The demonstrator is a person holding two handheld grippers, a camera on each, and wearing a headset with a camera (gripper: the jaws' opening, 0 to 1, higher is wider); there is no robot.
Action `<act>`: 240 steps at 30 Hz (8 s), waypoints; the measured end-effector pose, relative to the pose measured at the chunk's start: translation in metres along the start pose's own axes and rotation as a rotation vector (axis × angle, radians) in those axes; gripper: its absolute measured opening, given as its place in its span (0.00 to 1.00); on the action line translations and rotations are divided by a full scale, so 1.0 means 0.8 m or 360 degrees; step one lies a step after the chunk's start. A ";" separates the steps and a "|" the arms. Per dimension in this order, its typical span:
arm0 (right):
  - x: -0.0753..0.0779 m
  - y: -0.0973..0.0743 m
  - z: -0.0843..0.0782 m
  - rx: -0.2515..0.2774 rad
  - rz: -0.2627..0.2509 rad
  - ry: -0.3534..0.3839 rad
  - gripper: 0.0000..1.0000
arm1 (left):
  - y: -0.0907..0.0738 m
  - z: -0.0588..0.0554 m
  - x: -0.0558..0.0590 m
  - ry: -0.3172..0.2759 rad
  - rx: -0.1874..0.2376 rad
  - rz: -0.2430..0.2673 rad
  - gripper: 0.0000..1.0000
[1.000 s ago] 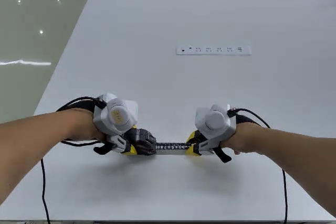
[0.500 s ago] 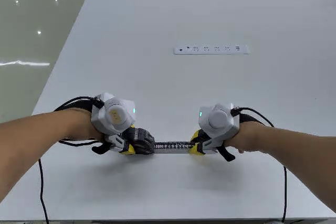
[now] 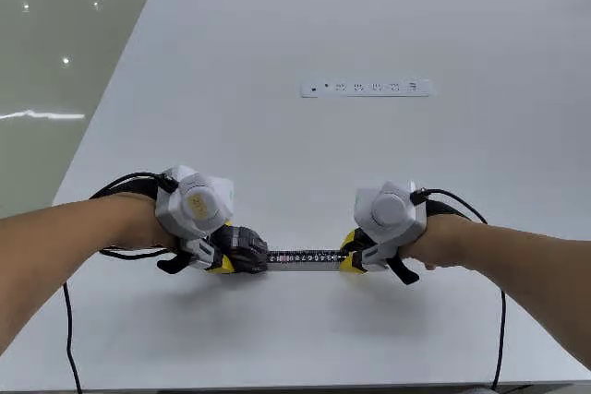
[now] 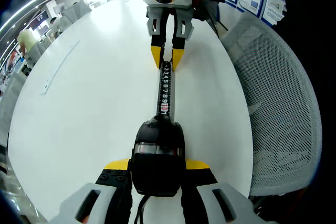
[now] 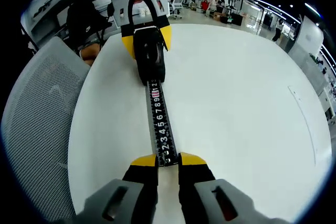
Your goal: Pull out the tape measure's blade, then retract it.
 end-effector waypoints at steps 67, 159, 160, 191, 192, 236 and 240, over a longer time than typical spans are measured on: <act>0.012 -0.034 -0.072 -0.0101 -0.0047 0.0058 0.13 | 0.000 -0.001 0.001 -0.0003 -0.0050 0.0036 0.31; 0.021 -0.053 -0.112 -0.0171 -0.0010 0.0043 0.16 | 0.001 0.002 0.002 -0.0038 -0.0037 0.0051 0.31; 0.021 -0.053 -0.112 -0.0169 -0.0010 0.0047 0.16 | 0.001 0.003 0.002 -0.0036 -0.0038 0.0050 0.31; 0.008 -0.095 -0.117 0.0139 -0.0219 0.0435 0.52 | -0.036 -0.015 -0.002 -0.0574 0.0283 0.0233 0.99; 0.005 -0.096 -0.114 0.0173 -0.0211 0.0444 0.56 | -0.037 -0.017 0.001 -0.0604 0.0278 0.0220 1.00; -0.124 -0.182 -0.214 0.0504 -0.0616 0.0929 1.00 | -0.086 -0.097 0.131 -0.1347 0.0813 0.0420 1.00; -0.123 -0.184 -0.214 0.0519 -0.0616 0.0918 1.00 | -0.086 -0.097 0.131 -0.1335 0.0810 0.0450 1.00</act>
Point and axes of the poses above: the centre of the closed fingertips' face, and the gripper's own axes: y roughly forward along the fingers, x roughly to its right, z roughly out of its top, the point moved 6 cm from there along -y, roughly backward along the fingers, and after that the axes turned 11 degrees about -x, right-handed, at the moved point
